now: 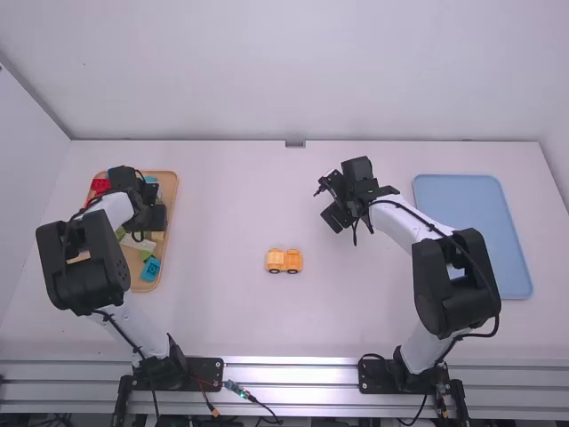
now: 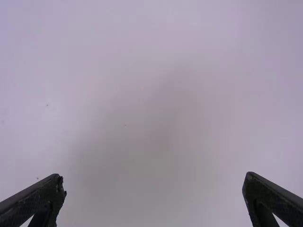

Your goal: Assemble lego blocks to make yellow taxi

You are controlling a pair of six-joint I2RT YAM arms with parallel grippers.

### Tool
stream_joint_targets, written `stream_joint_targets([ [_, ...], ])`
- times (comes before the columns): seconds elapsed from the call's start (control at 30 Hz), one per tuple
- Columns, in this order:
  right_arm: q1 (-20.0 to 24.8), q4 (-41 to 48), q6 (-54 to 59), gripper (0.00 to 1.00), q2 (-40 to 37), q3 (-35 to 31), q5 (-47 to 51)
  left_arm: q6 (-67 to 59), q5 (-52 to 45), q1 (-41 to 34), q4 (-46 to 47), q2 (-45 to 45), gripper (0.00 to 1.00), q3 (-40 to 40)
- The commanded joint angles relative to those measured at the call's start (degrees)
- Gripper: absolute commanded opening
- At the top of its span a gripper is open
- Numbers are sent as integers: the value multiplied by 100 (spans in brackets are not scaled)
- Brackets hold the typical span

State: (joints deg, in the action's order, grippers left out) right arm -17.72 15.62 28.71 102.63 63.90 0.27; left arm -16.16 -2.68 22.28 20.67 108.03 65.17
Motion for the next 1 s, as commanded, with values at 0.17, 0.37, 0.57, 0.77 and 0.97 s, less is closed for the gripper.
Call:
stream_joint_targets([
  [0.17, 2, 11, -26, 99, -127, 170, -22, -20, 50, 26, -13, -17, 44, -149],
  [0.37, -2, 13, -24, 99, -127, 170, -24, -20, 56, 26, 7, -17, 43, -149],
  [0.57, 9, 26, -24, 99, -127, 170, -24, -15, 41, 24, 70, -17, 44, -149],
  [0.77, 11, 26, -26, 99, -127, 170, -22, -17, 43, 22, 114, -17, 42, -149],
  [0.97, 2, 28, -24, 99, -127, 170, -22, -20, 41, 26, 103, -17, 40, -160],
])
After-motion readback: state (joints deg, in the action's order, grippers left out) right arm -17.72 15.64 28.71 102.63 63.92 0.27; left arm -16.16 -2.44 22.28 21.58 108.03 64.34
